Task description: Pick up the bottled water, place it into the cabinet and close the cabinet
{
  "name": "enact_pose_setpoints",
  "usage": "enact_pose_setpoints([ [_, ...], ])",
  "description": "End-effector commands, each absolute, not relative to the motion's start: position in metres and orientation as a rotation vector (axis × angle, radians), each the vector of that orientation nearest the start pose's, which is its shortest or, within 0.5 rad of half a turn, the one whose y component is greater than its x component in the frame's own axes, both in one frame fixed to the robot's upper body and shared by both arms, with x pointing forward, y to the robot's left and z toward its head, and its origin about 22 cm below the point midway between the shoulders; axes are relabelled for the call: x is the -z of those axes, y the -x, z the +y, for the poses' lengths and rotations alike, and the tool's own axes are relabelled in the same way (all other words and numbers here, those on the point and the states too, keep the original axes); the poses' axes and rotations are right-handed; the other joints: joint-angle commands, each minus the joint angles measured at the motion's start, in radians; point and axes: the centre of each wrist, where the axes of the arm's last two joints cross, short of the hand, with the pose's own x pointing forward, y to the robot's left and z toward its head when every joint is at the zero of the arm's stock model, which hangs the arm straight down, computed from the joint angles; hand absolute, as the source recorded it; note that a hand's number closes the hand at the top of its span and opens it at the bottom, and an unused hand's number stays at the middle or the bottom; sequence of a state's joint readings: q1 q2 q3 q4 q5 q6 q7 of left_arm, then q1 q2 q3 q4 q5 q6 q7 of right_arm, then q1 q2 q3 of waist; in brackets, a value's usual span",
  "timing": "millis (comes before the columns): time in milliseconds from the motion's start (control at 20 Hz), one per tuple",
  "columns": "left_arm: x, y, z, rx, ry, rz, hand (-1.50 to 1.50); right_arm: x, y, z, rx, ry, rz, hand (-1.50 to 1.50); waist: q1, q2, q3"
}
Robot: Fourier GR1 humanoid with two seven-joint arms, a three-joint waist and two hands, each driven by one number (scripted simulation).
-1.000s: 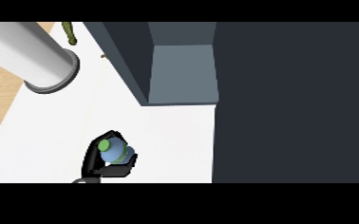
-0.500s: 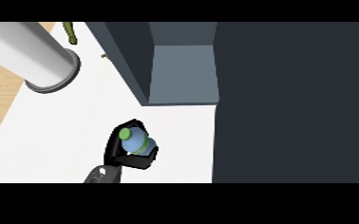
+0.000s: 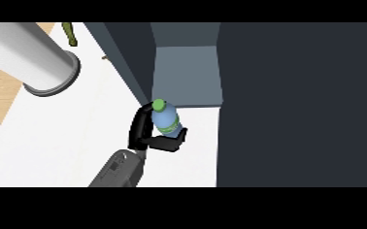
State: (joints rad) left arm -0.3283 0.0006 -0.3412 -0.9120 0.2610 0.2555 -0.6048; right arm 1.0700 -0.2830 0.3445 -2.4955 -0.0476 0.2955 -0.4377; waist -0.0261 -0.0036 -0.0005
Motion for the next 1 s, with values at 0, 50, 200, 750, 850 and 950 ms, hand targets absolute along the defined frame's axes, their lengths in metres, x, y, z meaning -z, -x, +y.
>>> enact_pose_setpoints([
  [0, 0.032, -0.303, 0.097, 0.075, 0.135, -1.764, 1.5, -0.139, -0.019, -0.236, -0.194, -0.335, -1.902, -1.5, 0.004, 0.0, 0.0],
  [50, 0.037, -0.312, 0.101, 0.08, 0.153, -1.755, 1.5, -0.14, -0.023, -0.236, -0.185, -0.325, -1.92, -1.5, 0.004, 0.005, 0.0],
  [200, 0.017, -0.317, 0.086, 0.047, 0.116, -1.722, 1.5, -0.149, -0.015, -0.24, -0.195, -0.322, -1.915, -1.5, -0.002, 0.001, 0.0],
  [750, -0.023, -0.381, 0.072, -0.019, 0.002, -1.637, 1.5, -0.137, -0.017, -0.249, -0.185, -0.344, -1.925, -1.5, -0.027, 0.016, -0.001],
  [850, -0.027, -0.391, 0.074, -0.048, -0.053, -1.635, 1.5, -0.139, -0.014, -0.258, -0.205, -0.313, -1.933, -1.5, -0.035, 0.017, 0.0],
  [950, -0.019, -0.392, 0.074, -0.012, -0.16, -1.65, 1.5, -0.123, -0.02, -0.26, -0.206, -0.342, -1.946, -1.5, -0.041, 0.019, 0.0],
])
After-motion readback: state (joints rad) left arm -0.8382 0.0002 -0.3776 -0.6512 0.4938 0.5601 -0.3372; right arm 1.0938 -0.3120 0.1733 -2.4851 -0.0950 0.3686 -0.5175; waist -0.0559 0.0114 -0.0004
